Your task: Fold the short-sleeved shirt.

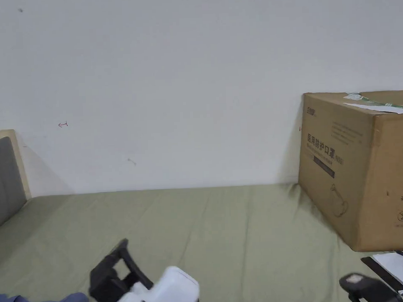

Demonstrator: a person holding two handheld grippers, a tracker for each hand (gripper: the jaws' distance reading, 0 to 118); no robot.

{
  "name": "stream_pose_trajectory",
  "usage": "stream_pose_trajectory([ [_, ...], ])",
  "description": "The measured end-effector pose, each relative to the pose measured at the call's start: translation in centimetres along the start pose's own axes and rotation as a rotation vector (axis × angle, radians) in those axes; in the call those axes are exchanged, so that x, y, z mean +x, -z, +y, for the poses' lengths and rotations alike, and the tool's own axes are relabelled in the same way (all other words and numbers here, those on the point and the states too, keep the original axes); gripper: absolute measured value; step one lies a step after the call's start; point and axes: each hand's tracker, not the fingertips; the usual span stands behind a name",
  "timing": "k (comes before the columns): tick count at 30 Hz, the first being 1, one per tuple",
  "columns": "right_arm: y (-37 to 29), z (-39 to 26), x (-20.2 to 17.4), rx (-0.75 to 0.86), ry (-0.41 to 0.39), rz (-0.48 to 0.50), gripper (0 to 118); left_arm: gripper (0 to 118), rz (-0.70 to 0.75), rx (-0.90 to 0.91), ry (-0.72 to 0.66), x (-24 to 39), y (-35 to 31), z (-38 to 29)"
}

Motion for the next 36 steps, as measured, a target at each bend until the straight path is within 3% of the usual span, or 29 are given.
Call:
stream_pose_trajectory([
  [1,-0.6,0.0,-1.7,0.069,-0.21,0.015,118,118,-0.025,-0.013,-0.171,-0.9,0.0,-0.1],
  [3,-2.3,-1.6,-5.3,0.278,-0.703,0.038,118,118,-0.063,-0.02,-0.511,-2.8,-0.2,-0.9],
  [5,-3.5,-4.3,-6.6,0.522,-1.031,-0.023,118,118,-0.048,0.043,-0.689,-3.6,-0.8,-2.2],
  [6,-3.8,-5.3,-6.9,0.598,-1.11,-0.046,118,118,0.008,0.083,-0.732,-3.7,-1.3,-2.7],
  [10,-3.7,-6.8,-7.0,0.534,-1.14,0.028,118,118,0.153,0.117,-0.719,-3.8,-1.9,-3.4],
  [14,-3.3,-6.9,-6.6,0.47,-1.12,0.031,118,118,0.131,0.127,-0.573,-3.5,-1.9,-3.2],
  [19,-2.9,-5.9,-5.7,0.397,-0.99,-0.007,118,118,0.132,0.12,-0.536,-3.2,-2.4,-2.8],
  [21,-2.7,-5.6,-5.4,0.384,-0.973,-0.024,118,118,0.117,0.138,-0.516,-3.1,-2.6,-2.8],
  [28,-2.6,-5.7,-5.4,0.386,-1.055,-0.042,118,118,0.106,0.14,-0.497,-3.2,-2.6,-2.9],
  [36,-2.5,-5.2,-5.6,0.351,-1.03,-0.055,118,118,0.086,0.136,-0.498,-3.4,-2.2,-2.6],
])
